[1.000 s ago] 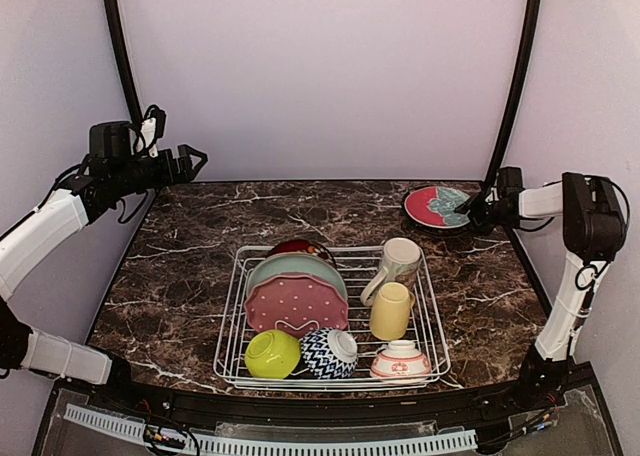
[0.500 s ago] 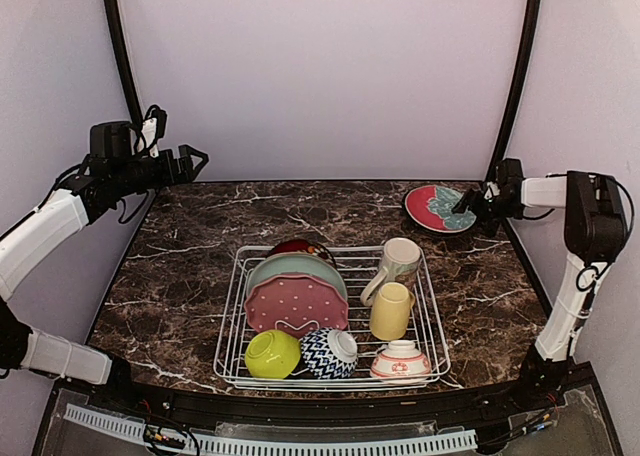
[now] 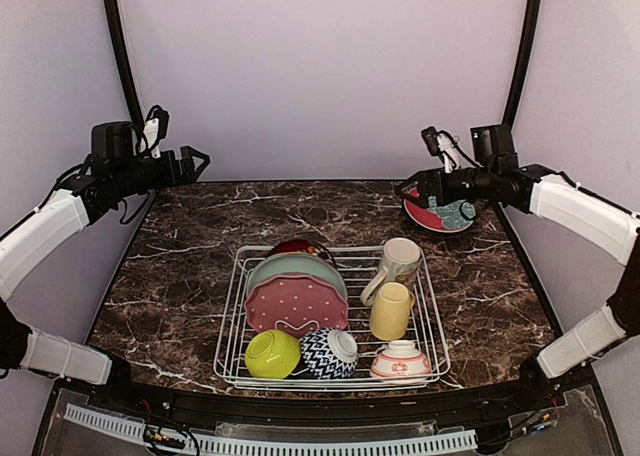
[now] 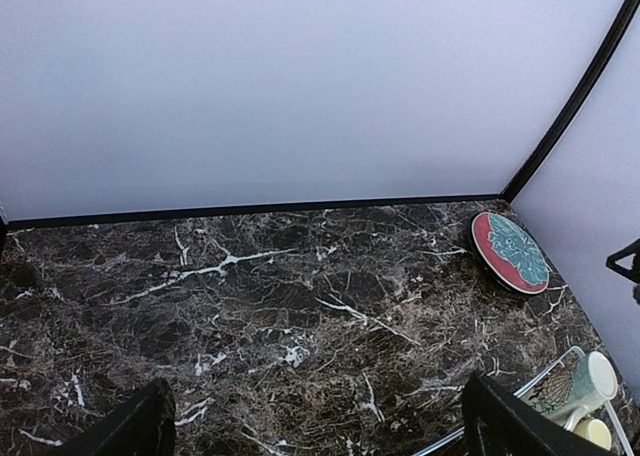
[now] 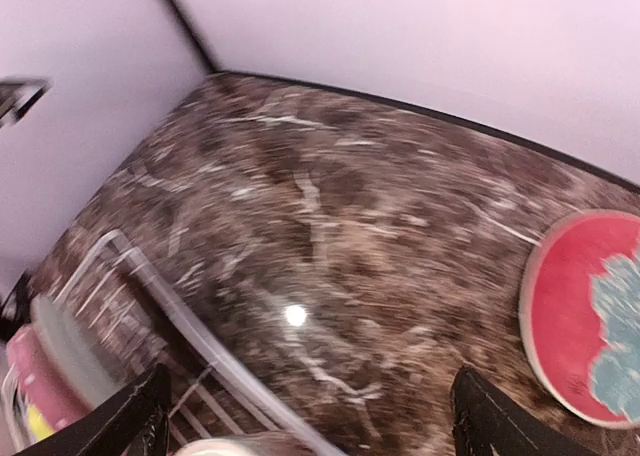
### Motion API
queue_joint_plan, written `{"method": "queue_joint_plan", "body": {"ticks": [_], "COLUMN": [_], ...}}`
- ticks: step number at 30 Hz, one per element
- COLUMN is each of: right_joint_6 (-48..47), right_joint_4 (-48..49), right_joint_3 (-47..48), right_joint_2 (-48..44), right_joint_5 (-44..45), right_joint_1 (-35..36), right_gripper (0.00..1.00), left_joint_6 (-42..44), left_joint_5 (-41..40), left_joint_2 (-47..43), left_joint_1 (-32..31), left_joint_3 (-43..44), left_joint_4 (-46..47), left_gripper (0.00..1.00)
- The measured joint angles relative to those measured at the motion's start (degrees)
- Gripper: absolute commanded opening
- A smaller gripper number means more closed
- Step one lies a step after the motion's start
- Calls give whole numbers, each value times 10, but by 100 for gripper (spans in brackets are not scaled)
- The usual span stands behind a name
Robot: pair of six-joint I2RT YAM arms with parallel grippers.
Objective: Unload the mixed dishes from the dish rack
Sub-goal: Grab the plate from the dish rack.
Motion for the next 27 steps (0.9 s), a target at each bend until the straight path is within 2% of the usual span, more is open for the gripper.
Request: {"method": "queue_joint_plan", "body": {"ticks": [4,9,13,16,27], "right_joint_6": [-88,-157,-195,-215,-253], "right_joint_4": [-12,-44,-84,-99,-139], "right_joint_3": [-2,3,41,65,112], "right_joint_2": [-41,-36,18,61,149], "right_joint_5": [-36,-42,-29,-18,48], "right_joint_1": [137,220,273,297,346], "right_gripper": [93,83,71,62,42], "left_joint_6": [8,15,16,17,19], "left_joint_5": [-7,-19,-21,-23,-25], "left_joint_2": [0,-1,-1,-1,4], "left_joint_1": [-1,-1,-1,-1,-1], "left_joint_3": [0,0,0,0,0], "left_joint_4": [-6,-9,-11,-13,-13], "left_gripper": [99,99,99,99,99]}}
